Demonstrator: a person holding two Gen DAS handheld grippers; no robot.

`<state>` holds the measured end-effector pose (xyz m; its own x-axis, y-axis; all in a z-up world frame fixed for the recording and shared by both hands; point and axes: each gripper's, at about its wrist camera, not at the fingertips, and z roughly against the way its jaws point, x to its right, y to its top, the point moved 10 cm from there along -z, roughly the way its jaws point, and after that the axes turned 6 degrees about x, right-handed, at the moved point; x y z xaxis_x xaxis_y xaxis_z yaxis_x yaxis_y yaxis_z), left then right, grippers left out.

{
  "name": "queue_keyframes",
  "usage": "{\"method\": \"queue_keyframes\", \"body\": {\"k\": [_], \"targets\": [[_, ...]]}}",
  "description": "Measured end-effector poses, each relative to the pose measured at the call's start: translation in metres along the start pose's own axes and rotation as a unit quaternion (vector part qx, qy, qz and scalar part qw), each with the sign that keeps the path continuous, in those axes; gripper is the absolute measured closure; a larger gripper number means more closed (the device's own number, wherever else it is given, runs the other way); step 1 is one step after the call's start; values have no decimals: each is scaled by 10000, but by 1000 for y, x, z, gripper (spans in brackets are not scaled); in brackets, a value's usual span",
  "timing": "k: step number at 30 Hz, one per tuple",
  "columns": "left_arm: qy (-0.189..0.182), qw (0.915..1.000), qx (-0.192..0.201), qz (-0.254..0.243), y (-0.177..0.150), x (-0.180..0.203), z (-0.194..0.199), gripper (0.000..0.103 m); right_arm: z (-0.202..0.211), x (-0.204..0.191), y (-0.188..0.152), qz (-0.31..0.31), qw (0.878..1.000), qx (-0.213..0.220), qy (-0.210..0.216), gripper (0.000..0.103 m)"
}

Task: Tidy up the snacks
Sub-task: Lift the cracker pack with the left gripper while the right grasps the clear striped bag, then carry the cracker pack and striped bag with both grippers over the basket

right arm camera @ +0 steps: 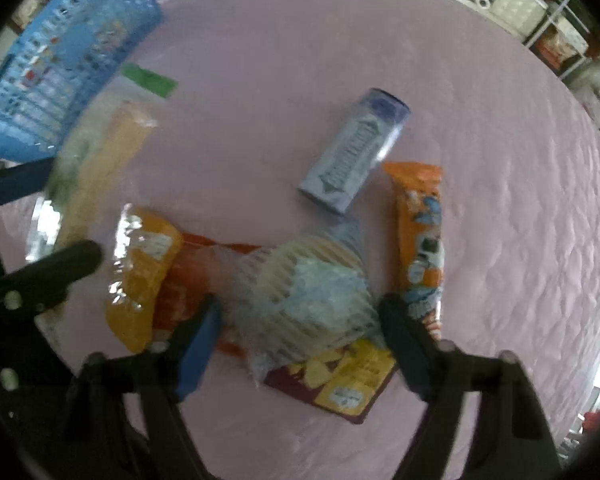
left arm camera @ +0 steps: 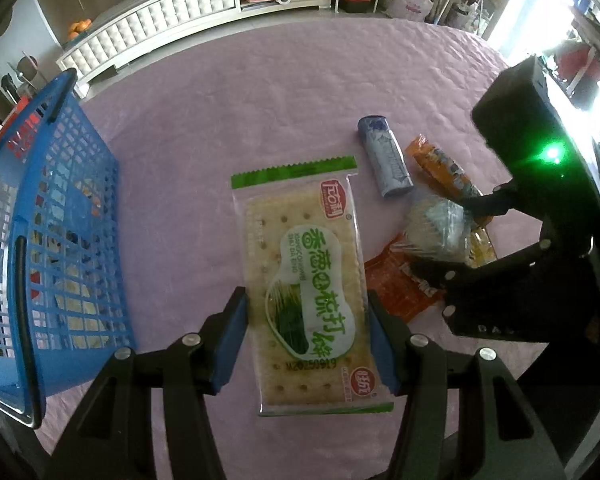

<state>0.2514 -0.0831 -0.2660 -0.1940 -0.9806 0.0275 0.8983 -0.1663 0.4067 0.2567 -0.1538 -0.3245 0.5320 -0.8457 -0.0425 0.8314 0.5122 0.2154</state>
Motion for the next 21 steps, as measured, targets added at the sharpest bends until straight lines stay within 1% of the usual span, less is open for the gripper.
{"method": "queue_keyframes", "body": {"k": [1,2,3,5,8,10,13,17,18,21], "targets": [[-35,10000,16,12,2,2,0,49,-1,2,3,-50,10000,43,20,34],[-74,10000,41,11,1,1,2,49,1,4,3,-111,9999,79,62,38],[-101,9999,85,-10,2,1,6,49,4,6,4,-146,9998,111,83,40],[-136,9998,168,-30,3,0,15,49,12,8,1,-178,9997,153,105,41],[-224,9992,329,-56,4,1,30,49,31,9,3,-178,9994,306,-35,41],[-286,9984,478,-80,9,2,48,49,46,3,2,-168,9989,415,-101,41],[-378,9969,681,-110,12,-1,72,49,76,0,11,-241,9969,720,-191,41],[-309,9943,986,-260,22,-10,110,49,114,-13,28,-423,9934,1059,-116,41],[-266,9931,1106,-291,26,-16,123,49,120,-20,34,-422,9926,1129,-120,41],[-201,9910,1296,-254,32,-33,148,49,146,-38,50,-369,9893,1412,-88,41]]}}
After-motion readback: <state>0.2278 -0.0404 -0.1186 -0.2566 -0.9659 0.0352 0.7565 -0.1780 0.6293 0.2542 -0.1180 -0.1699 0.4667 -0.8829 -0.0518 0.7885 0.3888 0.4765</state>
